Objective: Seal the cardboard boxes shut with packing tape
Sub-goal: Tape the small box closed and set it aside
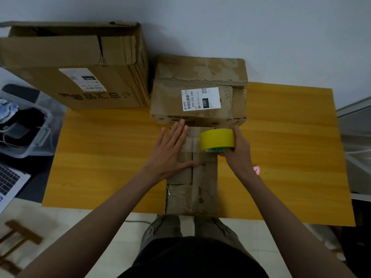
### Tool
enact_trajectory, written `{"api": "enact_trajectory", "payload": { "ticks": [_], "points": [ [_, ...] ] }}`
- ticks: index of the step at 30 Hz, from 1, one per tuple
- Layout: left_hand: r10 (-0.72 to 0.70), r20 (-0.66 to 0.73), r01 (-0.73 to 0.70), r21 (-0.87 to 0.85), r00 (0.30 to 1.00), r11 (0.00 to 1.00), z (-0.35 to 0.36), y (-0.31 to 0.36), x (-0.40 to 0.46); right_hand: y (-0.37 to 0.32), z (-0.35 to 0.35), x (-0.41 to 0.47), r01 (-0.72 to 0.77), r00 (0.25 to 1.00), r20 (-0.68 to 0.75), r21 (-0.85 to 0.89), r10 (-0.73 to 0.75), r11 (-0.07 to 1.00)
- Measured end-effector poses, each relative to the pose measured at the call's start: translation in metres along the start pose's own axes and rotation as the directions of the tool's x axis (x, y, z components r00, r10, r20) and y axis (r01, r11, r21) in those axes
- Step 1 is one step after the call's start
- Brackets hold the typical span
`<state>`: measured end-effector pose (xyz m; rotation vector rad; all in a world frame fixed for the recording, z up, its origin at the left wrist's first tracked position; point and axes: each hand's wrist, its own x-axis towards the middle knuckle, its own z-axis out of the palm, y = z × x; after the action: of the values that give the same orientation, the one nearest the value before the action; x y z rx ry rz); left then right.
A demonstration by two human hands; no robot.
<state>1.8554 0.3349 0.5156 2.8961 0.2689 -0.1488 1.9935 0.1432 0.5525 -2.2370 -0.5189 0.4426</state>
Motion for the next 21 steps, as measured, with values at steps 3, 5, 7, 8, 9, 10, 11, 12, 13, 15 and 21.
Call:
{"api": "enact_trajectory", "payload": {
  "ticks": [3,5,7,8,9,10,11,12,13,15,21],
  "points": [
    [-0.039,-0.012,0.039,0.001,0.999,0.999,0.000,0.018,-0.001,-0.001,0.004,-0.002,0.085,0.996,-0.034,-0.038,-0.086,0.996],
    [-0.035,0.008,0.035,-0.070,0.999,0.997,0.005,0.041,0.000,-0.006,0.007,-0.004,0.107,0.992,-0.053,-0.065,-0.111,0.992],
    [-0.059,0.007,0.060,-0.115,0.998,0.992,0.011,0.062,0.000,-0.009,0.009,-0.007,0.121,0.991,-0.050,-0.087,-0.125,0.989],
    [-0.087,-0.003,0.087,-0.116,0.996,0.989,0.013,0.069,0.000,-0.009,0.009,-0.008,0.127,0.990,-0.045,-0.097,-0.132,0.987],
    [-0.117,-0.013,0.115,-0.108,0.993,0.987,0.014,0.073,0.000,-0.009,0.009,-0.008,0.133,0.990,-0.042,-0.105,-0.138,0.986],
    [-0.140,-0.021,0.137,-0.098,0.990,0.986,0.014,0.075,0.000,-0.009,0.008,-0.009,0.138,0.989,-0.038,-0.110,-0.143,0.984],
    [-0.152,-0.023,0.149,-0.093,0.988,0.984,0.014,0.076,0.000,-0.009,0.008,-0.009,0.143,0.989,-0.032,-0.110,-0.148,0.984],
    [-0.159,-0.023,0.156,-0.097,0.987,0.983,0.014,0.077,0.000,-0.008,0.007,-0.008,0.150,0.988,-0.023,-0.111,-0.153,0.982],
    [-0.162,-0.022,0.159,-0.107,0.987,0.982,0.015,0.077,0.000,-0.007,0.007,-0.008,0.160,0.987,-0.013,-0.114,-0.163,0.980],
    [-0.165,-0.023,0.161,-0.119,0.986,0.980,0.015,0.078,0.000,-0.005,0.004,-0.007,0.169,0.985,0.002,-0.105,-0.170,0.980],
    [-0.214,-0.006,0.212,-0.111,0.977,0.971,0.015,0.085,0.003,-0.005,0.003,-0.004,0.136,0.991,0.008,-0.046,-0.136,0.990]
  ]
}}
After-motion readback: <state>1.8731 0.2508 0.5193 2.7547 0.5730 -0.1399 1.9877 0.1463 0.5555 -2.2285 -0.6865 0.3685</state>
